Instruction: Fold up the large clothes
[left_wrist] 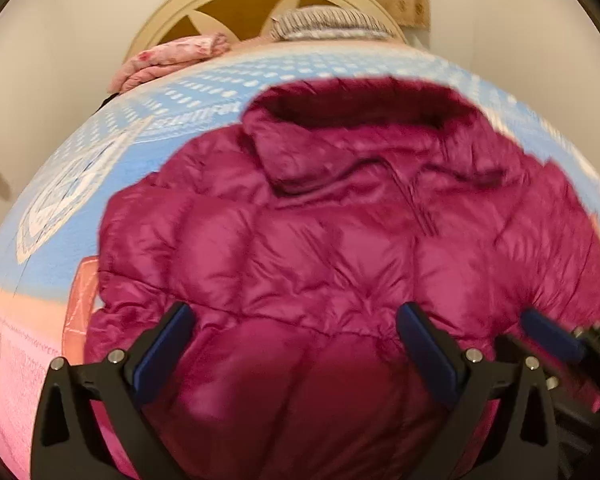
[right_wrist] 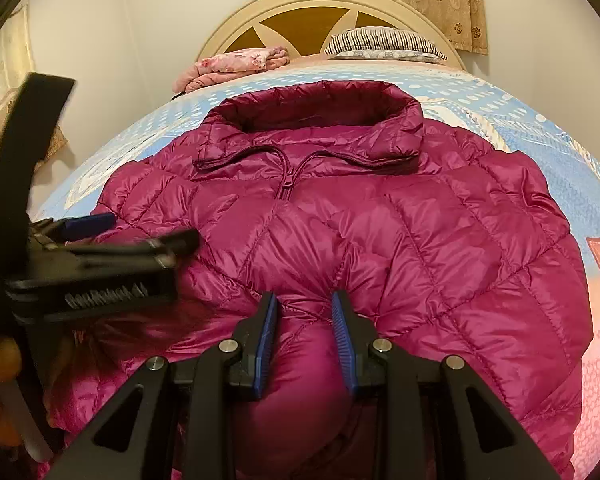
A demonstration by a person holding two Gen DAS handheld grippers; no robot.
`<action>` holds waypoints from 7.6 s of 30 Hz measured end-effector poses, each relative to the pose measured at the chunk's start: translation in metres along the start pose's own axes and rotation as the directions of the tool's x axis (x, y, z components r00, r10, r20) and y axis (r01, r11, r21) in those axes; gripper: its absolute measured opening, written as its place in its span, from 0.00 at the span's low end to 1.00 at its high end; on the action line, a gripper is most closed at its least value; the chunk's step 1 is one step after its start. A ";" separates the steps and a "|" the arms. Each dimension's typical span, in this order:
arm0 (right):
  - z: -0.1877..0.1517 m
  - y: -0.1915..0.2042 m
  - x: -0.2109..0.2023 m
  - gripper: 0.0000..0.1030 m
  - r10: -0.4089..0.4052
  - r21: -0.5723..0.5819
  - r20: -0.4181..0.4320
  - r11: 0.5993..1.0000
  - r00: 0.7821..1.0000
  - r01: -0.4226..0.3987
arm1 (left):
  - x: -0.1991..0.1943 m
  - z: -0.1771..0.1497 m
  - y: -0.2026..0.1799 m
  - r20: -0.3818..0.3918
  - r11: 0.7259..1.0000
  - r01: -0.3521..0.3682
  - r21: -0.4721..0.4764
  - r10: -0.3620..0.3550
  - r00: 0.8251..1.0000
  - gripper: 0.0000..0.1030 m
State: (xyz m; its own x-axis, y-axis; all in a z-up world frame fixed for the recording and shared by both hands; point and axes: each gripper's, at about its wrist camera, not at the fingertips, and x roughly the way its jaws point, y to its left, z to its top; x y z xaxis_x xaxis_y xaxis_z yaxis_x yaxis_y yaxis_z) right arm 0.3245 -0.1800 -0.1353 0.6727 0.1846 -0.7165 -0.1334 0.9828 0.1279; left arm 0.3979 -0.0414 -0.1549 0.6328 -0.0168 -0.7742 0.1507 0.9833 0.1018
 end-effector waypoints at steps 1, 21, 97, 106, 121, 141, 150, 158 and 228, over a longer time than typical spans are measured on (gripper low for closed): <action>0.000 0.000 0.000 0.29 0.000 -0.001 0.000 1.000 1.000 0.000 | 0.005 -0.001 0.000 -0.006 1.000 0.004 0.001 -0.004 1.000 1.00; 0.081 -0.044 -0.010 0.60 0.074 -0.007 0.000 0.997 0.997 -0.074 | 0.009 -0.007 0.010 0.013 0.997 0.049 -0.065 -0.049 0.999 1.00; 0.122 -0.124 0.046 0.40 -0.112 0.048 0.099 0.993 0.989 0.107 | 0.068 0.058 0.054 0.025 0.917 0.244 -0.317 -0.249 0.968 0.16; 0.178 -0.060 0.049 0.40 -0.047 0.012 0.131 0.999 0.990 0.046 | 0.069 0.056 0.061 0.054 0.892 0.288 -0.348 -0.287 0.956 0.16; 0.132 -0.073 0.114 0.36 -0.013 0.007 -0.047 1.000 0.999 0.013 | -0.003 0.087 0.049 0.207 0.939 0.271 -0.213 -0.228 0.951 0.34; 0.125 -0.082 0.107 0.36 0.034 0.031 -0.009 0.999 0.999 -0.034 | 0.105 0.101 0.017 -0.040 0.966 -0.022 -0.259 0.012 0.999 0.65; 0.126 -0.076 0.113 0.37 -0.001 0.007 -0.033 1.000 0.999 0.002 | 0.107 0.101 0.011 -0.031 0.968 -0.047 -0.245 0.040 0.999 0.70; 0.126 -0.075 0.115 0.37 -0.020 -0.007 -0.039 1.000 0.999 0.020 | 0.107 0.102 0.010 -0.032 0.970 -0.062 -0.234 0.056 0.998 0.71; -0.014 -0.155 -0.108 0.65 0.021 0.041 -0.021 0.999 1.000 -0.020 | -0.135 -0.094 0.089 0.131 0.989 0.052 -0.140 -0.033 0.991 0.92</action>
State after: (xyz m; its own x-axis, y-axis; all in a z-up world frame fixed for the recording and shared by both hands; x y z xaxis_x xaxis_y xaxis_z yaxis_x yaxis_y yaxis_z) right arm 0.2626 -0.3527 -0.0869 0.6544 0.2050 -0.7278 -0.1171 0.9784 0.1703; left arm 0.2540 0.0651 -0.1003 0.7213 -0.0730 -0.6888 0.0751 0.9968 -0.0271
